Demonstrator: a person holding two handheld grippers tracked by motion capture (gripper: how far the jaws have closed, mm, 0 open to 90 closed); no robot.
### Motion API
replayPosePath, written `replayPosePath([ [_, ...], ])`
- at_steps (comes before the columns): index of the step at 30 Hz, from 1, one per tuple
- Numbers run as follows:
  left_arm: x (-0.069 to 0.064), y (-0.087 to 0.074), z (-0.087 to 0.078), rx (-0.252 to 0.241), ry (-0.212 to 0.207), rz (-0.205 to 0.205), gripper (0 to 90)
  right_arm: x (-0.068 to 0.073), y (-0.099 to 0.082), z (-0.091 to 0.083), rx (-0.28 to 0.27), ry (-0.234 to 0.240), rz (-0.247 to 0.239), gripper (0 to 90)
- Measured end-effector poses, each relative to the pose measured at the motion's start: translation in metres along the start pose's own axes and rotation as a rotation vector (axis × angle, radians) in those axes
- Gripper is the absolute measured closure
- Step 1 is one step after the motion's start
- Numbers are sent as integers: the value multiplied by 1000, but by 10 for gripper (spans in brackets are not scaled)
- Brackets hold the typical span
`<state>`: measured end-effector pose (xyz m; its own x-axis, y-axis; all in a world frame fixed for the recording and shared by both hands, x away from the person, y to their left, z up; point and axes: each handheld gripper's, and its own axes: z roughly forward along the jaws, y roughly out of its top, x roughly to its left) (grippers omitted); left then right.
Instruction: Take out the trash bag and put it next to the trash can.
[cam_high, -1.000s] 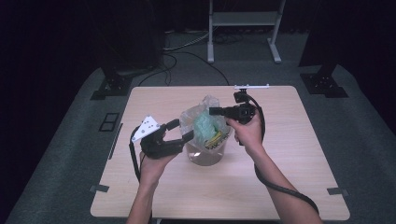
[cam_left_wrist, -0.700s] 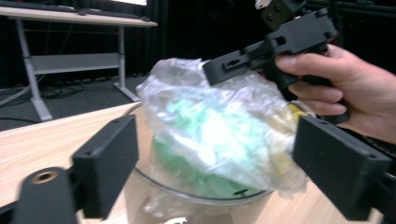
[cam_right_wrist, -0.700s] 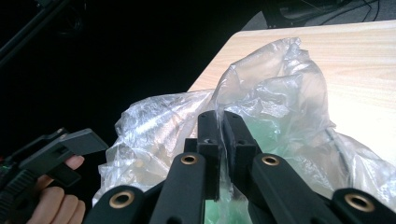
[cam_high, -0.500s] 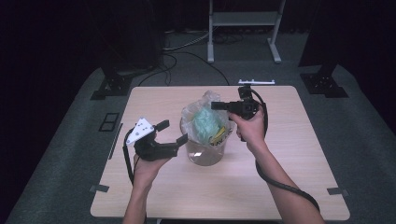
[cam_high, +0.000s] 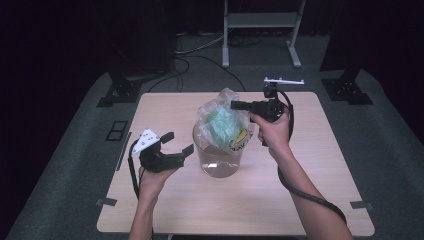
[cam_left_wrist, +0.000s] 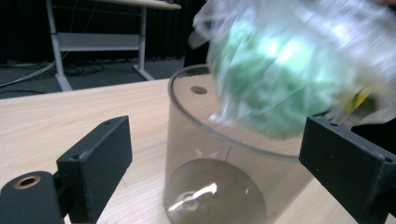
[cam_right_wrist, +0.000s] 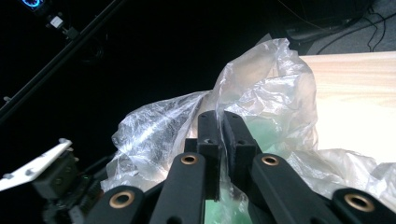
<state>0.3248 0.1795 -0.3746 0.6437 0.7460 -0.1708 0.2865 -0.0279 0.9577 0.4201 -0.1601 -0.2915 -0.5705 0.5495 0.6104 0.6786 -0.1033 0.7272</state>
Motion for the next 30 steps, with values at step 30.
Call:
replayPosePath([
  [30,13,-16,3,33,-21,-21,82,7,28,-59,-93,-3,-34,872],
])
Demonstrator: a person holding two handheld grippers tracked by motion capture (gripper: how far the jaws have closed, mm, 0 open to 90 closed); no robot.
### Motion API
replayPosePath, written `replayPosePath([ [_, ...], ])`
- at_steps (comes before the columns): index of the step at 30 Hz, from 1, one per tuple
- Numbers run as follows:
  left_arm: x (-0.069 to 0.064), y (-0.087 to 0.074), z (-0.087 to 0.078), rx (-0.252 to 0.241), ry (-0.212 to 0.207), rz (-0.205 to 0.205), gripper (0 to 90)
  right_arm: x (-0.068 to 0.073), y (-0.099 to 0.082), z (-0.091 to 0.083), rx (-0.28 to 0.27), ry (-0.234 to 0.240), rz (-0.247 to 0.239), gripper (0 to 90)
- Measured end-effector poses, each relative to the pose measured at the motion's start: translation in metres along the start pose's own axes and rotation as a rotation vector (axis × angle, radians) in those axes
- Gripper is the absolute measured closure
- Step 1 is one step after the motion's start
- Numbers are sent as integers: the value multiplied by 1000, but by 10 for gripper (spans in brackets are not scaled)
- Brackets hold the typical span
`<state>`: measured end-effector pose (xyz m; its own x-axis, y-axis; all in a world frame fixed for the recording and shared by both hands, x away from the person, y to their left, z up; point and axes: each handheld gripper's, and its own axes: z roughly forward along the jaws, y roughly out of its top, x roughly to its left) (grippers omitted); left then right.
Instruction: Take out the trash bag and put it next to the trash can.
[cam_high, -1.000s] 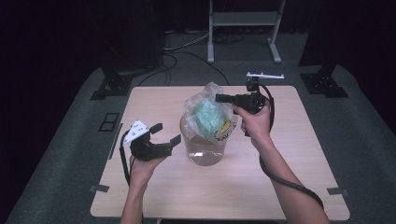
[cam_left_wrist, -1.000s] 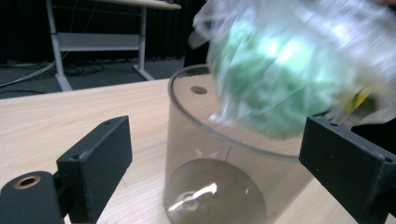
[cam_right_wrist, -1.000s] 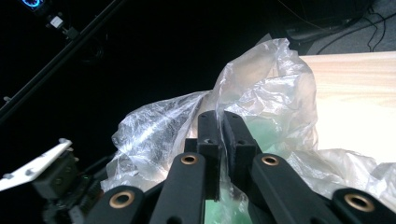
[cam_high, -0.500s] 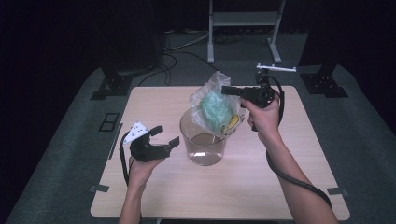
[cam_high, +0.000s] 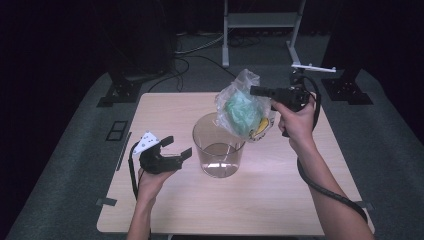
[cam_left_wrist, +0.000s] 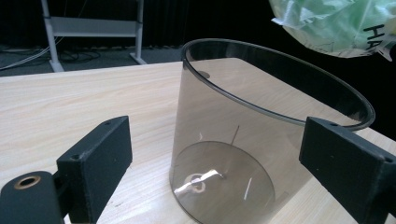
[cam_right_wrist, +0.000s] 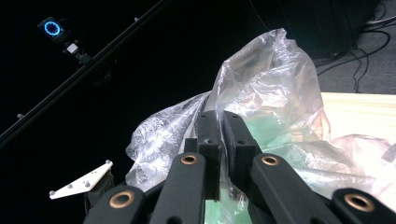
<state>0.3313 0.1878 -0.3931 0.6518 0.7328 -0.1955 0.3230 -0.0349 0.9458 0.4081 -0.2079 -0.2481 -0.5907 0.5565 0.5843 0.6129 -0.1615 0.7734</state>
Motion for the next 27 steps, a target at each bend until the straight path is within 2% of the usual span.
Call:
replayPosePath([
  [16,0,0,-1,1,1,2,83,-18,9,-40,-52,-57,17,872],
  [27,-2,0,2,7,-1,5,82,-39,6,-61,-81,-101,52,872],
])
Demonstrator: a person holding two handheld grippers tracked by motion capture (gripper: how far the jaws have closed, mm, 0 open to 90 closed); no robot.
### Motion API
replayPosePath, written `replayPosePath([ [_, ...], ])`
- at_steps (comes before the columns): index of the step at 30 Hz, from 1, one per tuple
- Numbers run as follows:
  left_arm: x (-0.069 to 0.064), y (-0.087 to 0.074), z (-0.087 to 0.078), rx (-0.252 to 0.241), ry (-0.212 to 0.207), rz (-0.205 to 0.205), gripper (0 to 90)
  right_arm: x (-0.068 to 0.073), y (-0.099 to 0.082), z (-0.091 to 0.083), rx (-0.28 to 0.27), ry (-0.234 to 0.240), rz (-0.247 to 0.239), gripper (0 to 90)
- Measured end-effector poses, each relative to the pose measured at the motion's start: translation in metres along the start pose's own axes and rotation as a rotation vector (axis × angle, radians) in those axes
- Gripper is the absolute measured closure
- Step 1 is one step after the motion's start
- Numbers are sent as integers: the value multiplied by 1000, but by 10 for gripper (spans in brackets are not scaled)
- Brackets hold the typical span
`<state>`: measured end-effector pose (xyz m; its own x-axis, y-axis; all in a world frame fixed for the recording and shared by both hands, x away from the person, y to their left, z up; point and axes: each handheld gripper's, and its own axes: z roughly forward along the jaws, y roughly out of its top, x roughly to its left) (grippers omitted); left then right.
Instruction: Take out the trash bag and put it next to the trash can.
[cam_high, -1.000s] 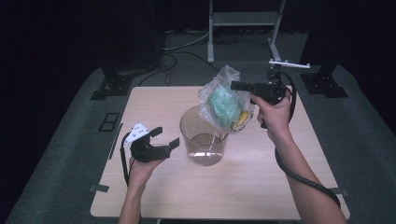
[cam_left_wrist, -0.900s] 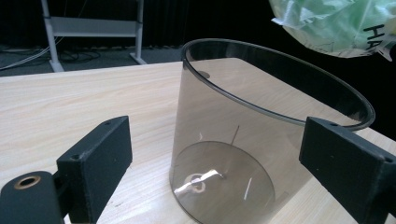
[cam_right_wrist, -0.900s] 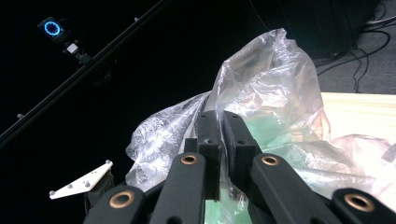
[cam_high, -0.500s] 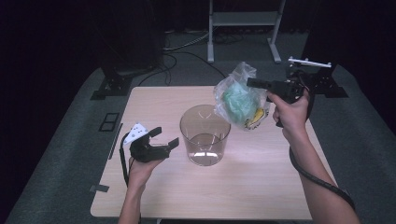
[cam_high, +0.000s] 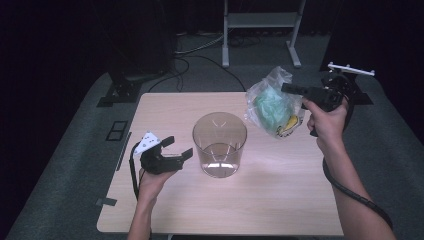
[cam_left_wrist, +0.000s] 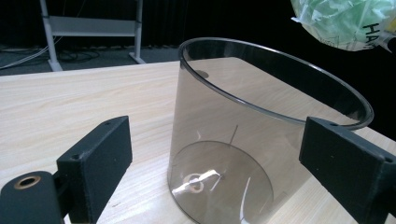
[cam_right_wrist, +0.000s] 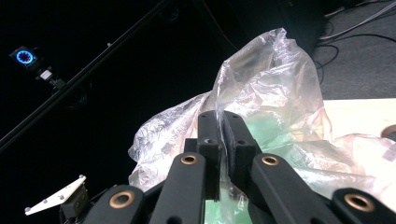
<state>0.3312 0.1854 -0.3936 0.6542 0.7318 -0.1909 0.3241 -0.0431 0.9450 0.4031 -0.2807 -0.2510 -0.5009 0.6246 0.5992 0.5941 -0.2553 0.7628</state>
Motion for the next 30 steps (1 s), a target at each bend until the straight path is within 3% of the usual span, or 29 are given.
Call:
replayPosePath([
  [12,0,-1,1,2,-2,-3,82,-31,-10,-6,1,-50,51,872],
  [23,0,0,-1,-2,-1,-6,82,-55,-27,7,32,-82,92,871],
  [30,2,1,-3,-9,5,-10,82,-66,-35,12,53,-116,88,870],
])
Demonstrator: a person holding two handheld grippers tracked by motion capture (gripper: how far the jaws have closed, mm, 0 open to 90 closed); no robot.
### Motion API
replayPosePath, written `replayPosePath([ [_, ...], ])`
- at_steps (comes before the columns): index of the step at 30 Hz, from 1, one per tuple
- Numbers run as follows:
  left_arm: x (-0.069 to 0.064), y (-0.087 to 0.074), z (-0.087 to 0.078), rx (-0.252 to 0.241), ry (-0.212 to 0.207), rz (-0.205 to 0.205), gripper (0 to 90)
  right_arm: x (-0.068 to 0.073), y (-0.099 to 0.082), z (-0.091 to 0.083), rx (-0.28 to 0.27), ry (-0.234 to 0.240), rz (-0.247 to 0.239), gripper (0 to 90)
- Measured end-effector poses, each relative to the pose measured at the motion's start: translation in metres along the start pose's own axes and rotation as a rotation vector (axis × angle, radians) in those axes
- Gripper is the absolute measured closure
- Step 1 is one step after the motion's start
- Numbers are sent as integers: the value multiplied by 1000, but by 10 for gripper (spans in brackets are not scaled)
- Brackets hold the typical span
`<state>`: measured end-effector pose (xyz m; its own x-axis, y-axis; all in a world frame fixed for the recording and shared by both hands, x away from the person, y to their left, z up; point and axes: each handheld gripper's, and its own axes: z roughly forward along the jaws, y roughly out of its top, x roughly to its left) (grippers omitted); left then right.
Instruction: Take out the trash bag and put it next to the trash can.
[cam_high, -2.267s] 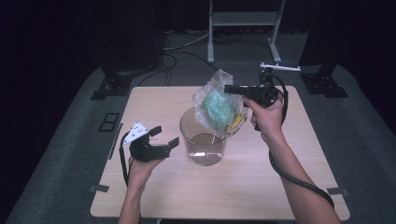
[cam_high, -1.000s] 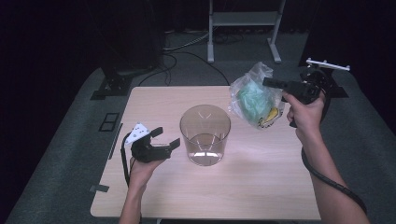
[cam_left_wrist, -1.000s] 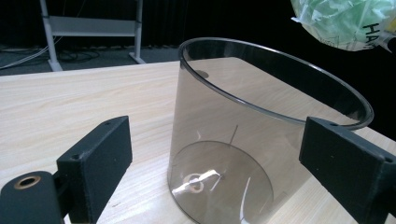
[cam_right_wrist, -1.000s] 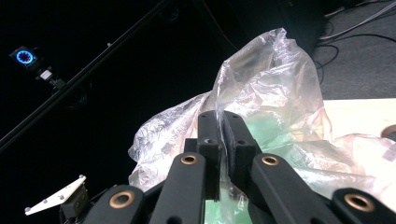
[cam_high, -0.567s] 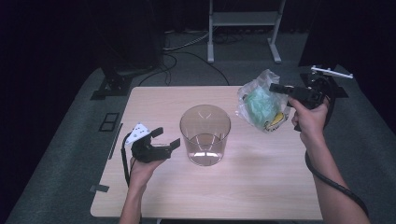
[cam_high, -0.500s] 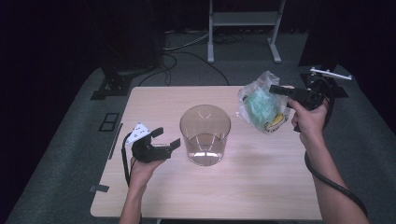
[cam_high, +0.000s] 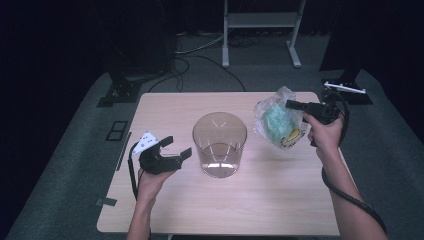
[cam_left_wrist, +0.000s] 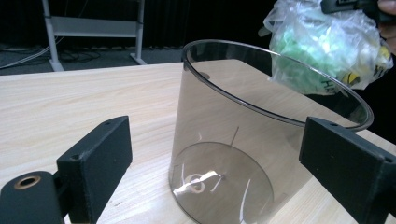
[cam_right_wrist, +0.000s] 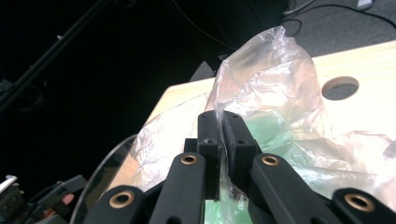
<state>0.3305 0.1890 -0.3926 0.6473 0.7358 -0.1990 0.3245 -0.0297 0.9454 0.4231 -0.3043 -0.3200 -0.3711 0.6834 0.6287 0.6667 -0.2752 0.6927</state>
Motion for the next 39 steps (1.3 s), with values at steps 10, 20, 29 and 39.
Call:
replayPosePath([
  [10,0,-1,1,3,-3,-5,82,-16,-14,9,29,-26,18,870],
  [20,2,-2,1,4,0,-15,82,-26,-23,21,47,-65,26,870],
  [29,3,-3,0,0,-1,-25,82,-28,-37,40,65,-76,24,870],
  [39,3,-3,1,1,-2,-28,82,-32,-52,56,117,-92,14,870],
])
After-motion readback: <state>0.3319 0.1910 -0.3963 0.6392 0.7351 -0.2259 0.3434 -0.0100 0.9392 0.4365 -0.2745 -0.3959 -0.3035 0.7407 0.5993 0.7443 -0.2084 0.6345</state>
